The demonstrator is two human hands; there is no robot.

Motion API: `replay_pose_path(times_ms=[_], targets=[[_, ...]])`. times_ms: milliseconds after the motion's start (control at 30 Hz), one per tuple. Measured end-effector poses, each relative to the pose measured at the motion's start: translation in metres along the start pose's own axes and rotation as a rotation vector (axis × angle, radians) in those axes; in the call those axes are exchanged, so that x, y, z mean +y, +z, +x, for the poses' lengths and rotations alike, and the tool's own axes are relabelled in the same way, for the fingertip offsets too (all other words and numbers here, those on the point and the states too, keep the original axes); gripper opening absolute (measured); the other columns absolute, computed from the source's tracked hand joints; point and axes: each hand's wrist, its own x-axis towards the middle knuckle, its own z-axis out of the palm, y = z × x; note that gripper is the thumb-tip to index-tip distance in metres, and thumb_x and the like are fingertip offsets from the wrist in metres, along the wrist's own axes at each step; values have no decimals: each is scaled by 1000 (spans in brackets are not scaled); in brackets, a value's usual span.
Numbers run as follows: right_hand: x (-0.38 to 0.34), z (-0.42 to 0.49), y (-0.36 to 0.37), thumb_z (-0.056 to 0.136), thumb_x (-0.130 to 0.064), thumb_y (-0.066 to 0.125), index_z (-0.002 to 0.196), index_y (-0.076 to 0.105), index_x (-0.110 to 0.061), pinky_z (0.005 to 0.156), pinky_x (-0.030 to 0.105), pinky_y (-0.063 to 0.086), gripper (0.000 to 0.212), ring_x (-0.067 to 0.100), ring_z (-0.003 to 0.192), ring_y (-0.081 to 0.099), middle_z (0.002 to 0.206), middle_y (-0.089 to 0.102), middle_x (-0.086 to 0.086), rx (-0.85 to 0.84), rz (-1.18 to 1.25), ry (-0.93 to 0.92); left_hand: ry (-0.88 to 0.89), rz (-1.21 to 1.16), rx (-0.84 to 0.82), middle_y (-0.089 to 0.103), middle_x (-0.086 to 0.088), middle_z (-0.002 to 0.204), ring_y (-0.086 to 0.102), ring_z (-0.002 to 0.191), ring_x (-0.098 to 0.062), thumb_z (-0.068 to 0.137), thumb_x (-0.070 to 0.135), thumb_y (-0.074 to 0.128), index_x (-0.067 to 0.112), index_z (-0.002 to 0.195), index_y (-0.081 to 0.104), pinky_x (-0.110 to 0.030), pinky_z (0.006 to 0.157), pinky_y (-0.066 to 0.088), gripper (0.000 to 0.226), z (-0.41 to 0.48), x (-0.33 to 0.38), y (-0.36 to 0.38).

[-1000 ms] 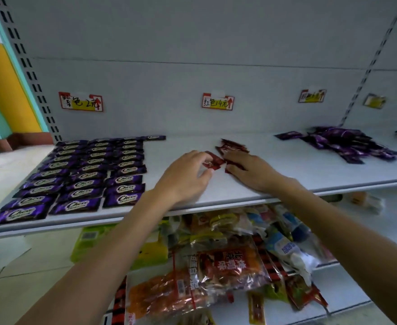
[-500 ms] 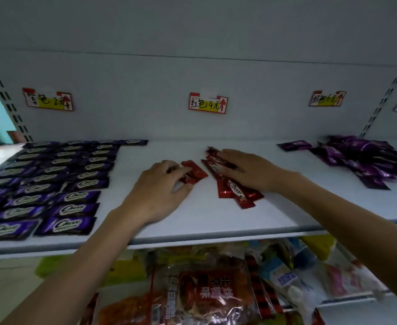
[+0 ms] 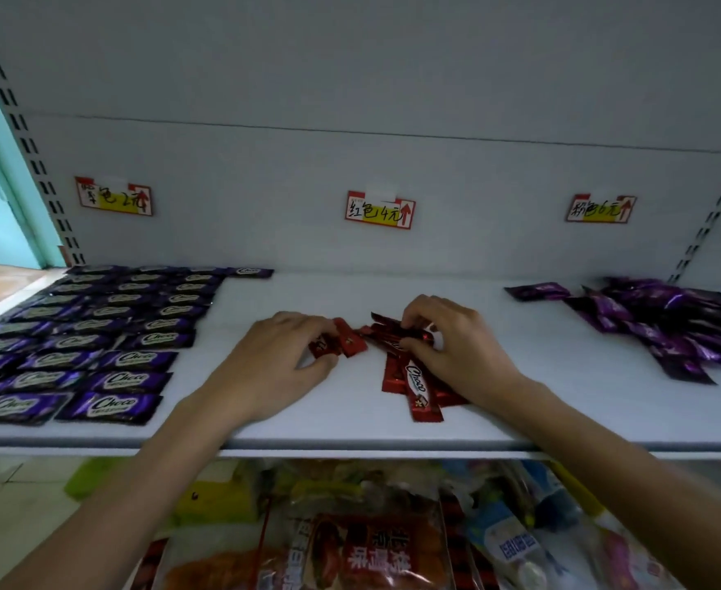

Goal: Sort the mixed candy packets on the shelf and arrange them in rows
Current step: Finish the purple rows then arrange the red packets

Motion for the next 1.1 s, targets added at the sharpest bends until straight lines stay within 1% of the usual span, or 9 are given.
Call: replay_pose_path(times_ms=[100,200,433,567,667,767,867,933,1100], targets=[[-1,0,-2,81,-17,71,90,59,-13,72,21,49,16,12,80,59,86,63,-4,18,90,13,-27,27,33,53,10,123,42,111,-9,78,65,32,31,130,46,-25,85,32,64,-2,4,-2],[-2,1,-4,85,-17,65,91,59,-16,72,15,49,9,6,78,60,84,62,-9,28,175,64,-46,47,35,52,8,114,39,103,-8,84,61,48,35,128,51,-26,82,31,51,-1,7,-4],[3,8,-5,87,-6,62,96,66,-19,59,11,48,16,9,83,64,89,67,-2,79,650,457,11,41,93,60,4,93,52,89,-14,90,50,49,22,99,68,-32,75,39,35,12,8,-7],[13,31,-7,84,-5,64,84,69,-26,74,5,43,22,-4,83,60,86,67,-15,48,402,312,-10,20,97,46,8,71,48,70,-13,94,40,46,20,65,49,-30,61,30,36,49,9,-14],[33,55,-2,81,-5,65,85,71,-19,78,5,37,16,-1,87,56,94,65,-8,35,123,220,-62,-87,91,46,5,63,47,60,-13,94,38,47,26,56,41,-28,56,31,40,83,0,-17],[51,63,8,81,-3,61,90,71,-18,84,23,44,20,14,97,56,101,63,-2,-213,-42,214,-116,-112,6,54,-3,74,55,74,-22,96,37,45,18,67,56,-31,64,38,36,104,-11,-6],[55,64,5,84,2,56,93,71,-21,75,6,41,29,5,89,57,99,63,-7,-200,84,223,-141,-126,-5,56,-9,104,53,103,-24,100,30,36,12,108,62,-30,79,37,33,104,-20,2],[58,67,-2,84,6,52,94,70,-21,70,-2,38,34,-1,85,55,97,61,-10,-112,136,264,-156,-157,68,54,-6,115,49,109,-20,98,19,38,16,122,57,-29,87,37,30,95,-24,-4],[63,74,-8,85,-4,61,83,68,-25,64,1,39,22,-2,77,55,90,67,-6,-194,78,235,-92,-132,58,60,0,112,55,105,-14,92,7,46,19,110,65,-28,89,43,29,83,-21,-10]])
